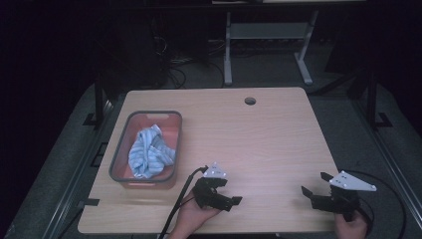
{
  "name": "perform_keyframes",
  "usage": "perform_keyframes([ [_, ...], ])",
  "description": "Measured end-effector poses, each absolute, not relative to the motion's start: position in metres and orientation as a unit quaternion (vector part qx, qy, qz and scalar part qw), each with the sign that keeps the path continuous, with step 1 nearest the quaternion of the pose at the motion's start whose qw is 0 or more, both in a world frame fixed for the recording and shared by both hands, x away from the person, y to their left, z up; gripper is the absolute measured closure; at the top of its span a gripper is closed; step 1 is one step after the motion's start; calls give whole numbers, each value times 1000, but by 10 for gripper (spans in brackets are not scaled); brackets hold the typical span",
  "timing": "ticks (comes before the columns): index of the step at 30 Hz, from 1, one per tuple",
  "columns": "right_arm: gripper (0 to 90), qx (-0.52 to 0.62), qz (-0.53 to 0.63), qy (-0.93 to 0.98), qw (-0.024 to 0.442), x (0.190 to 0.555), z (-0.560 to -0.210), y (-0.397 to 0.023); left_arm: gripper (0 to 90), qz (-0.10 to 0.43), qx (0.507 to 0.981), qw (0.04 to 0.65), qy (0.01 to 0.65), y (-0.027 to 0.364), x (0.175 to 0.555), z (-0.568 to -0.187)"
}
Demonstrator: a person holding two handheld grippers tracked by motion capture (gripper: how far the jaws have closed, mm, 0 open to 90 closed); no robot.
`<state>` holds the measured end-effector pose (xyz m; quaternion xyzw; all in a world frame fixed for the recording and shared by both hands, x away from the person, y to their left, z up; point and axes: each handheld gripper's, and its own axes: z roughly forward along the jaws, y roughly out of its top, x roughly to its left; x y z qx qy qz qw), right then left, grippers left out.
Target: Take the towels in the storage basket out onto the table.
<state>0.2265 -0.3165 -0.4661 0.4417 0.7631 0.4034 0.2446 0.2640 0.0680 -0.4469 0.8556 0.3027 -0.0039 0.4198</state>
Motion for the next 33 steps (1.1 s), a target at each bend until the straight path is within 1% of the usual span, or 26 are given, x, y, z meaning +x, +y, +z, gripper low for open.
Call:
perform_keyframes([
  [3,137,442,403,764,242,228,-467,-315,184,9,855,425,297,67,264,-438],
  [6,137,441,405,764,242,227,-467,-314,184,-1,845,441,302,70,268,-429],
  [11,137,443,411,759,243,225,-466,-313,197,-17,847,434,307,72,279,-421],
  [17,137,434,412,763,243,225,-465,-310,198,-24,853,421,308,70,293,-410],
  [21,137,437,409,763,243,224,-465,-309,200,-16,858,409,310,72,302,-399],
  [22,137,436,409,764,243,225,-466,-310,200,-6,861,401,312,73,305,-392],
  [28,137,435,412,764,239,224,-466,-309,209,-13,862,398,314,79,316,-375],
  [33,137,429,406,772,236,224,-467,-305,210,-2,863,389,322,84,323,-365],
])
